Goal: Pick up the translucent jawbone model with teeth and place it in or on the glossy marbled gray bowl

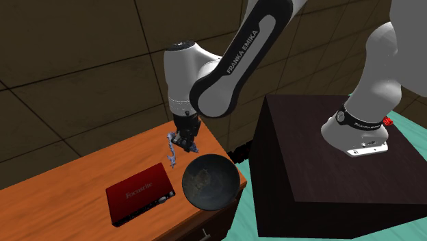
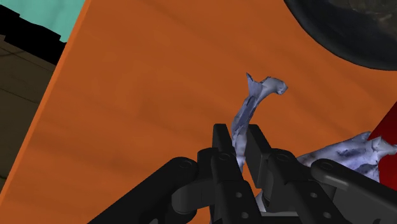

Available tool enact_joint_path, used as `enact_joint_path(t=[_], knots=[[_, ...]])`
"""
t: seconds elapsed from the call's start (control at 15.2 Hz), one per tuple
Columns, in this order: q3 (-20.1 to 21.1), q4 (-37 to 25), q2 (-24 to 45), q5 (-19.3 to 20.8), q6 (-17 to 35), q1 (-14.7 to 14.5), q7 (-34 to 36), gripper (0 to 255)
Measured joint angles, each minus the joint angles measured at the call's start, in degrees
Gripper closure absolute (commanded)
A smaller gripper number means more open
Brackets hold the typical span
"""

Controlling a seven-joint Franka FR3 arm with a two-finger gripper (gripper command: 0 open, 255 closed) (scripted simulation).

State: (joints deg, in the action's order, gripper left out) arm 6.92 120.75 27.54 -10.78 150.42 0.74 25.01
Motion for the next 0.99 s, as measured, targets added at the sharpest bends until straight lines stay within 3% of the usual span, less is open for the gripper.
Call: enact_joint_path(t=[0.99], knots=[[-0.2, -0.1, -9.0, 0.6, -9.0, 0.0, 1.7, 255]])
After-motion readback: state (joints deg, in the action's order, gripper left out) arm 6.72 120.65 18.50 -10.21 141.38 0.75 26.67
